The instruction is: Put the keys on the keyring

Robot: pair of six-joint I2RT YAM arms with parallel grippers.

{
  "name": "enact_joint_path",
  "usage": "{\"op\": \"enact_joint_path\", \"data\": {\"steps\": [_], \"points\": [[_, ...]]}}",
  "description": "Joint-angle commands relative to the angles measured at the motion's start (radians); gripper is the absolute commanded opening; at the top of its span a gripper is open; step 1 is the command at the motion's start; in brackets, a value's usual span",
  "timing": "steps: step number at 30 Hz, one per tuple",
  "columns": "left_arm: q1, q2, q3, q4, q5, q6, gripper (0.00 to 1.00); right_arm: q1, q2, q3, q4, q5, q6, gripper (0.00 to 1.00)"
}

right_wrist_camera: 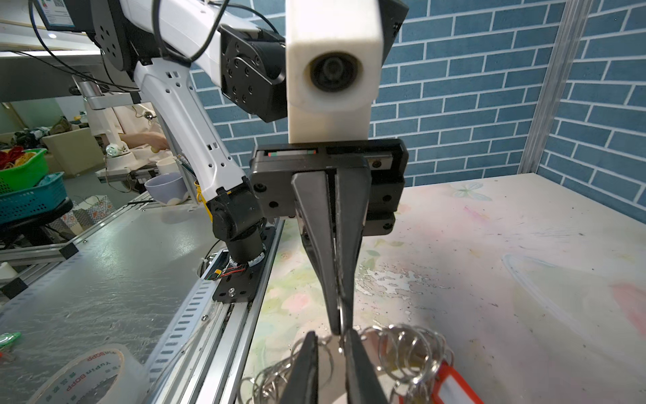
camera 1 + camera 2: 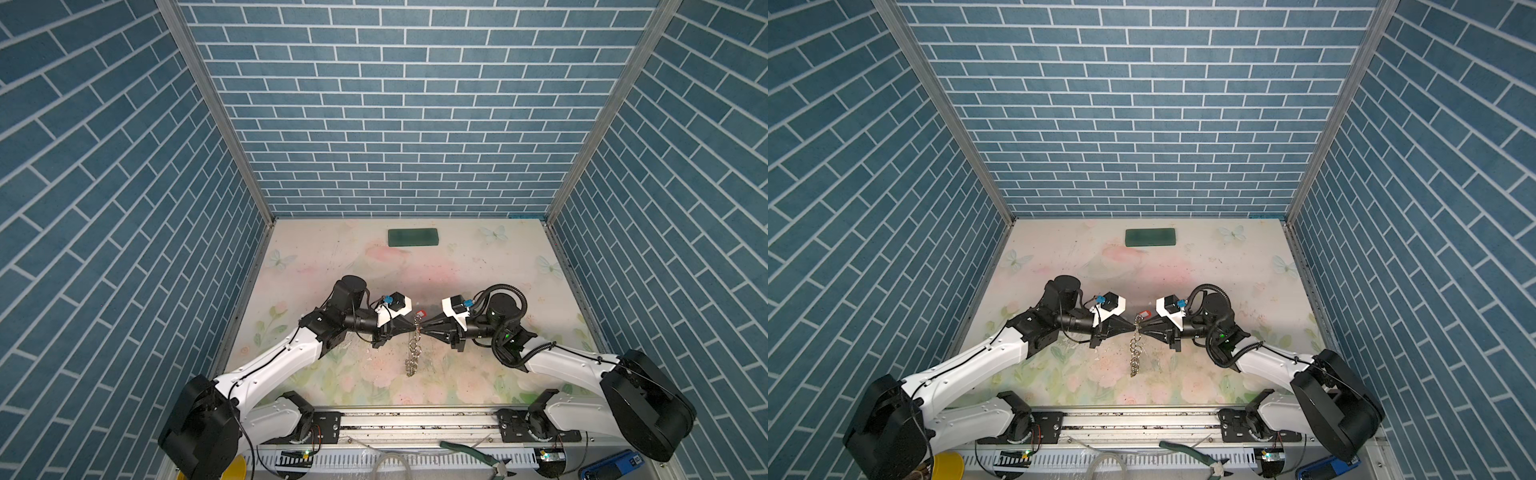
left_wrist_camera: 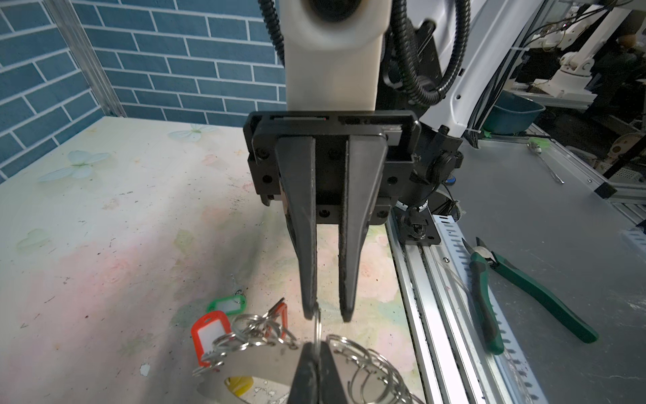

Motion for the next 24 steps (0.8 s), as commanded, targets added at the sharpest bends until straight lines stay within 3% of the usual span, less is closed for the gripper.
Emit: {"op": "enact_joint_path", "data": {"steps": [1,19,24], "points": [[-0.014,0.009,0.048,-0.065,-0.01,0.054,0.01,0.005,-0.025,0.057,-0.171,0.007,-0.112,0.17],[-0.042,0.06,0.101,-0.17,-0.004,0.103,0.02,0.011,-0.019,0.112,-0.32,-0.005,-0.168,0.12],[-0.043,0.061,0.101,-0.171,-0.013,0.104,0.04,0.012,-0.022,0.125,-0.343,0.007,-0.175,0.0]]}}
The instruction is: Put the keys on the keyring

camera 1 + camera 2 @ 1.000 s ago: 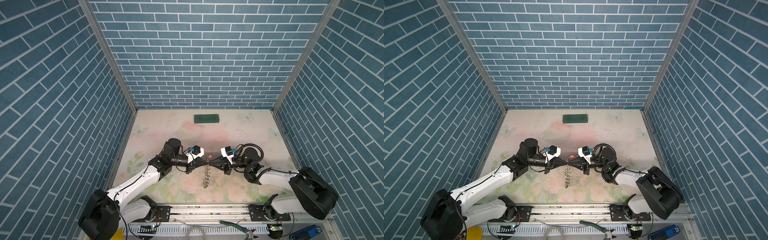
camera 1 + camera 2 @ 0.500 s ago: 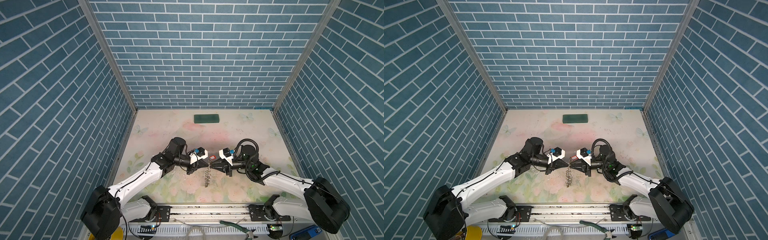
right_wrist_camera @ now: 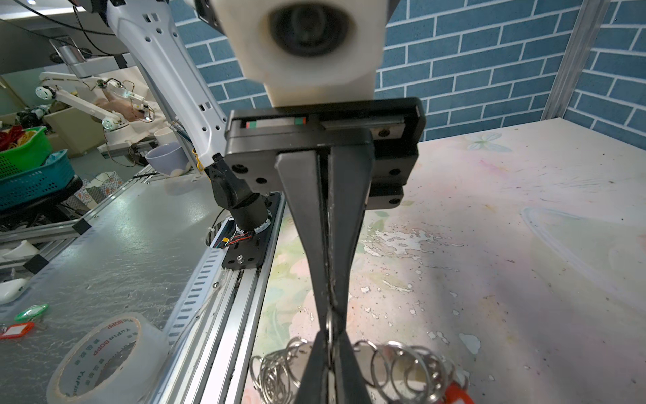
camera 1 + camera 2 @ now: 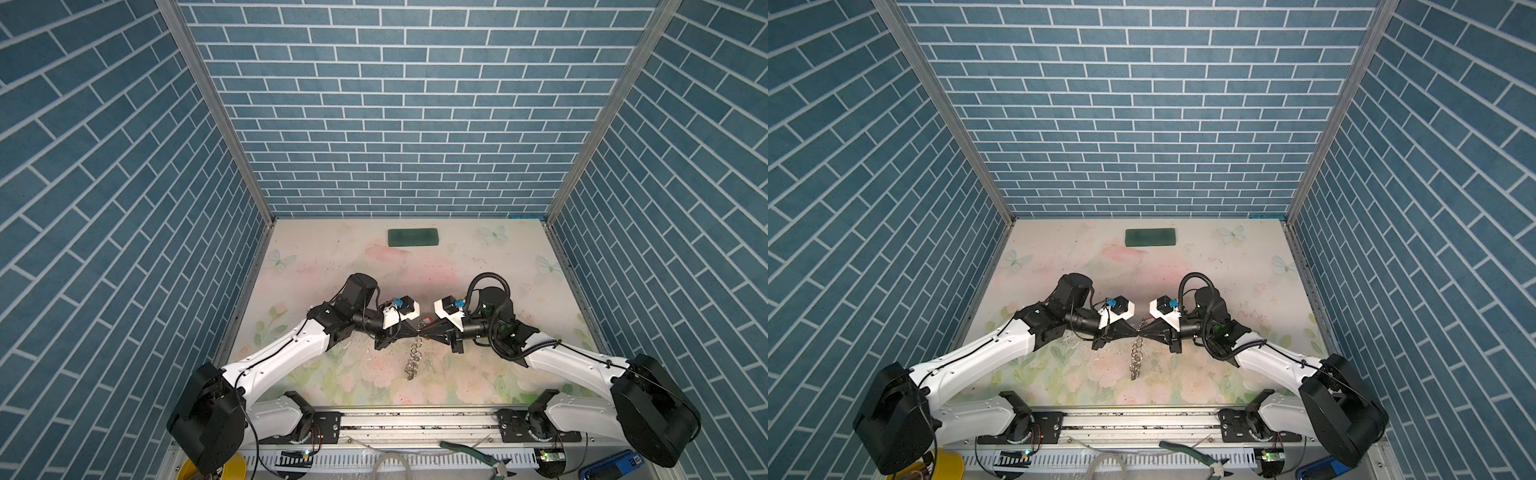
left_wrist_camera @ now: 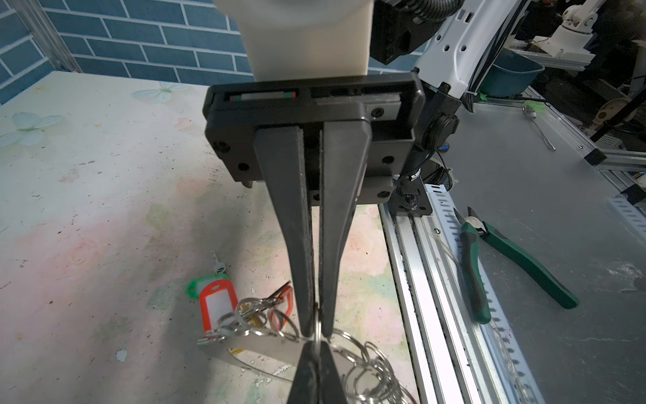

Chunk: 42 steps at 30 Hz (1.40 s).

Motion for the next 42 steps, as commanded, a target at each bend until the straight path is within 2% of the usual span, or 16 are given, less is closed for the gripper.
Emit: {"op": "enact_joint_path", "data": {"steps": [1,6,12,18,27,38,42], "points": [[-0.008,-0.002,0.025,0.004,0.008,0.016,0.05,0.005,-0.009,0.045,-0.036,0.012,-0.05,0.0],[0.008,-0.052,-0.025,0.095,-0.036,-0.035,0.18,0.003,-0.024,0.023,0.014,0.036,-0.023,0.0],[0.031,-0.09,-0.063,0.173,-0.017,-0.07,0.28,-0.012,-0.021,-0.023,0.158,0.021,0.056,0.0],[0.034,-0.086,-0.063,0.182,0.001,-0.071,0.28,-0.016,-0.016,-0.056,0.291,-0.003,0.108,0.0],[0.053,-0.089,-0.102,0.245,0.043,-0.111,0.21,-0.015,0.025,-0.09,0.466,-0.021,0.181,0.0],[0.053,-0.108,-0.125,0.309,0.097,-0.143,0.22,-0.016,0.047,-0.082,0.48,-0.029,0.185,0.0],[0.053,-0.095,-0.118,0.308,0.112,-0.147,0.17,-0.013,0.052,-0.079,0.489,-0.035,0.192,0.0]]}}
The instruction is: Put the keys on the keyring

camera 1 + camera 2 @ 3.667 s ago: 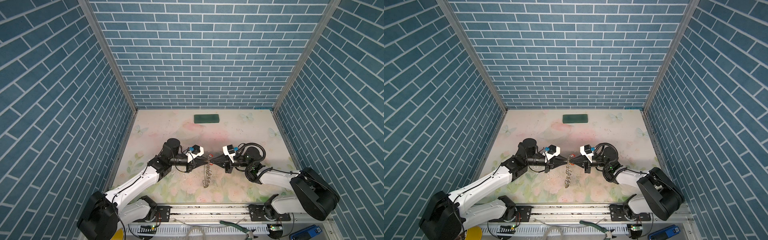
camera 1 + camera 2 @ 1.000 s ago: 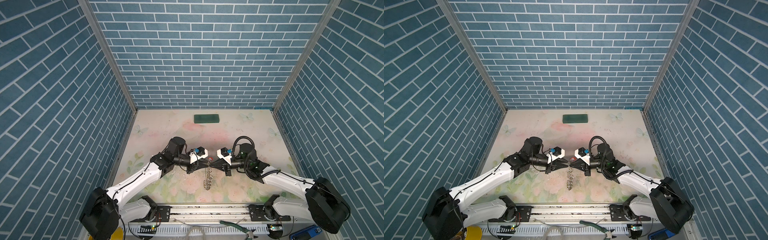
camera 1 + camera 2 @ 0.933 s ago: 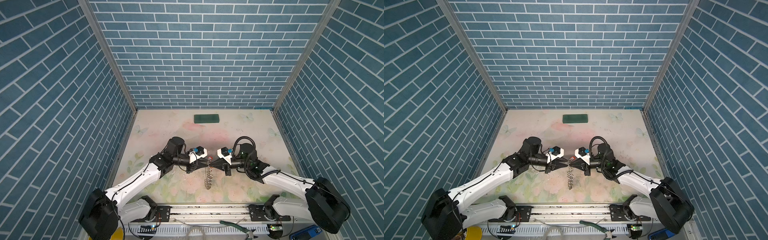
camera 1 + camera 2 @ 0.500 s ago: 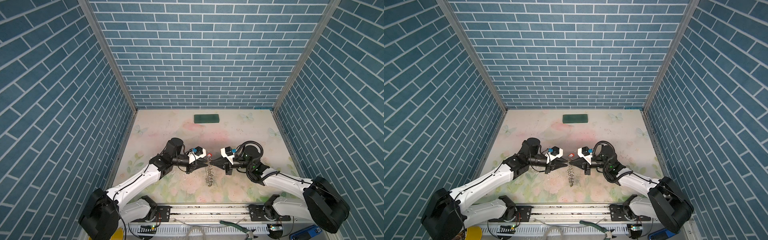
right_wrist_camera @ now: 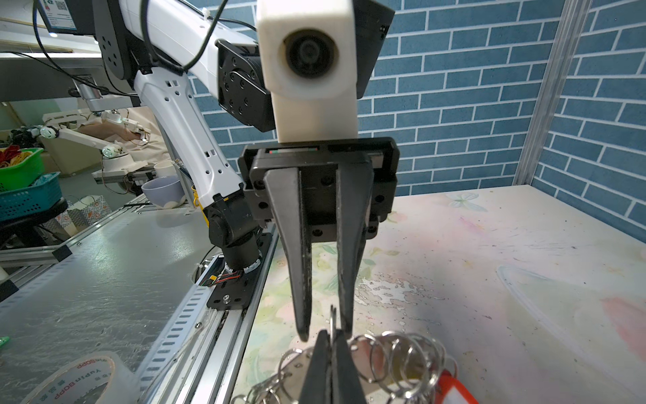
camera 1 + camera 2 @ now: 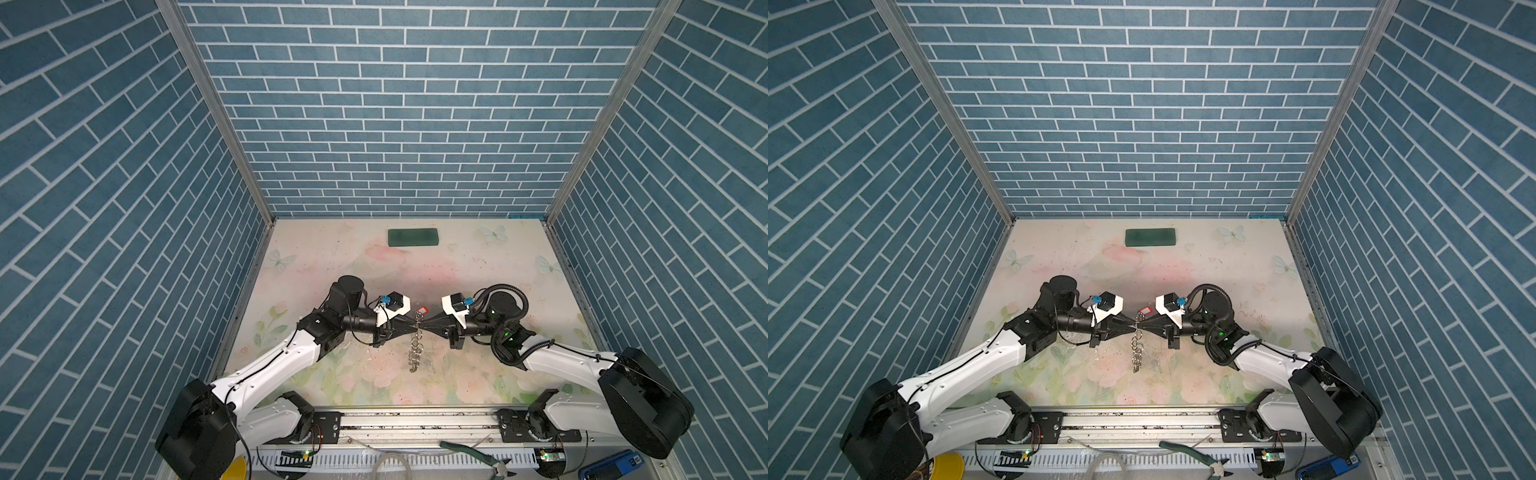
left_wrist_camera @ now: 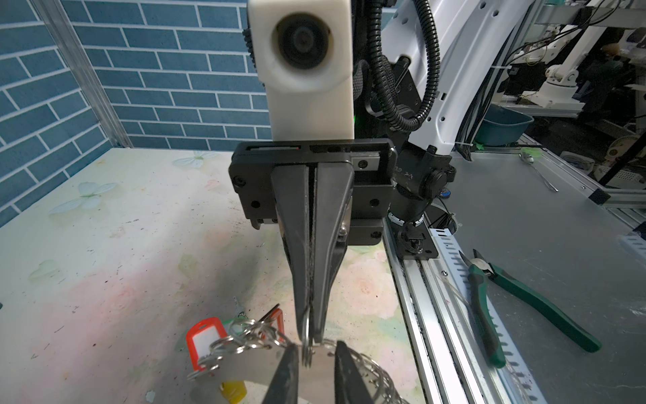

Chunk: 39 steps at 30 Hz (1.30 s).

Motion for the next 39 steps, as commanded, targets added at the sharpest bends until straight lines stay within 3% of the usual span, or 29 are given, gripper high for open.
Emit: {"op": "enact_joint_path", "data": {"steps": [1,15,27,39], "points": [[0.006,0.003,-0.005,0.018,0.037,-0.01,0.16,0.001,0.007,-0.008,0.074,-0.028,0.028,0.0],[0.006,0.017,0.005,0.008,0.03,-0.008,0.04,0.008,0.017,-0.011,0.084,-0.028,0.024,0.0],[0.006,0.022,0.009,-0.012,-0.017,-0.002,0.14,0.009,-0.002,-0.007,0.02,-0.038,-0.002,0.0],[0.006,0.026,0.014,-0.017,-0.014,0.0,0.08,0.01,0.007,0.001,0.016,-0.053,0.0,0.0]]}}
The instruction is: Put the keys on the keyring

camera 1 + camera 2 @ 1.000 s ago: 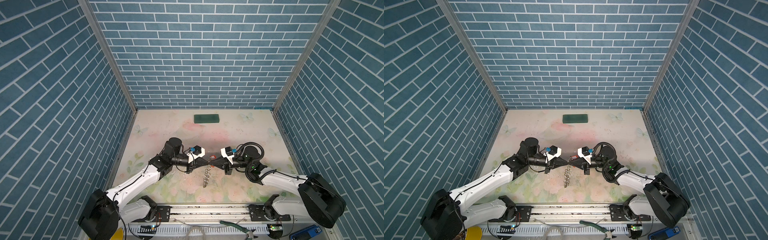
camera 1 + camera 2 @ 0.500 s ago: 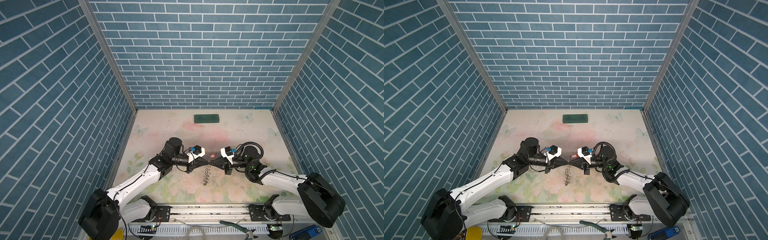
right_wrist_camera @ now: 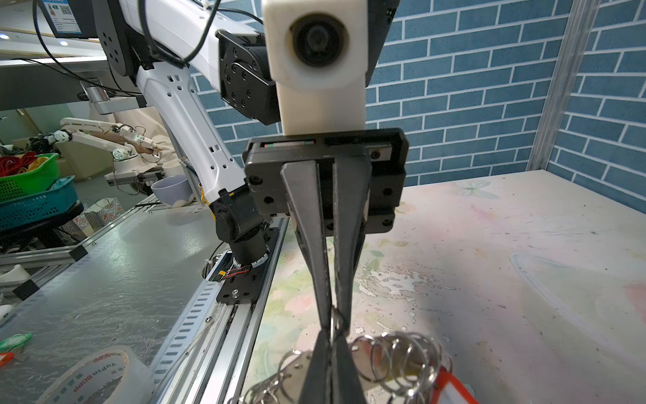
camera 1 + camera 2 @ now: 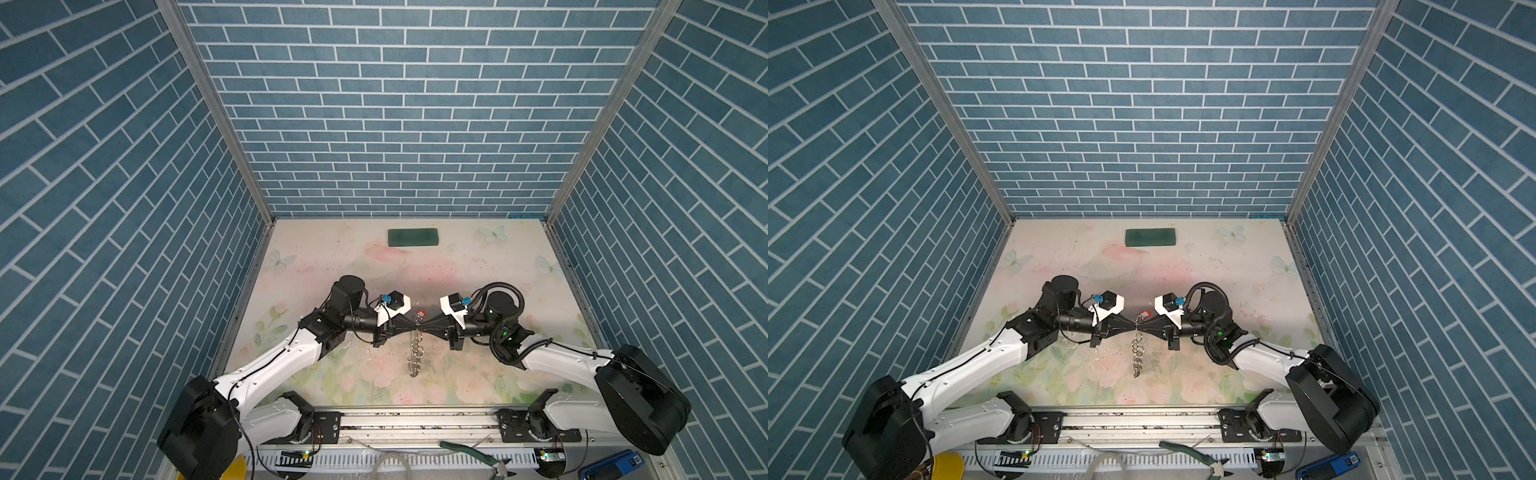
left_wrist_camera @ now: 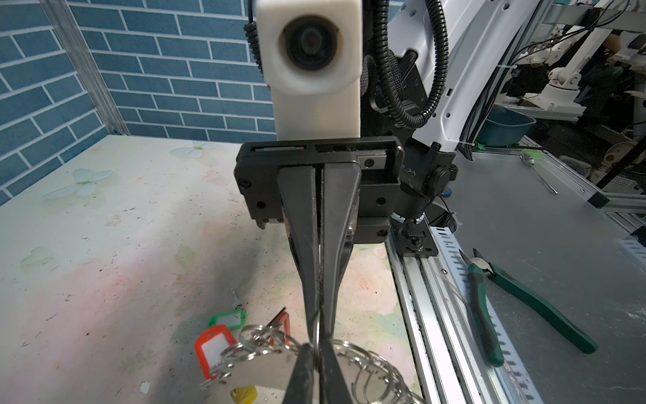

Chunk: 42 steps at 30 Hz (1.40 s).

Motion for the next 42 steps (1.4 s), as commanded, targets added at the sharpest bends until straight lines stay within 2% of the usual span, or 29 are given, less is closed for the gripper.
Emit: {"op": "enact_joint_path", "data": {"steps": [1,15,24,28,34,38,42], "points": [[0.002,0.008,0.013,-0.006,-0.004,0.006,0.08,0.006,-0.012,0.002,0.033,-0.034,-0.016,0.0],[0.002,0.01,0.022,-0.03,-0.032,0.027,0.04,0.004,-0.029,0.015,-0.036,-0.011,-0.045,0.0],[0.001,0.007,0.019,-0.029,-0.063,0.032,0.01,0.004,-0.057,0.014,-0.106,0.026,-0.079,0.13],[0.0,0.0,0.016,-0.03,-0.074,0.033,0.01,0.002,-0.095,0.01,-0.167,0.052,-0.11,0.15],[0.0,-0.016,0.005,-0.017,-0.129,0.027,0.0,-0.001,-0.204,-0.005,-0.324,0.256,-0.161,0.15],[0.0,-0.032,-0.014,0.016,-0.145,0.012,0.0,-0.003,-0.276,-0.003,-0.437,0.451,-0.15,0.15],[0.0,-0.038,-0.027,0.047,-0.163,-0.003,0.0,-0.004,-0.304,0.023,-0.545,0.57,-0.107,0.15]]}}
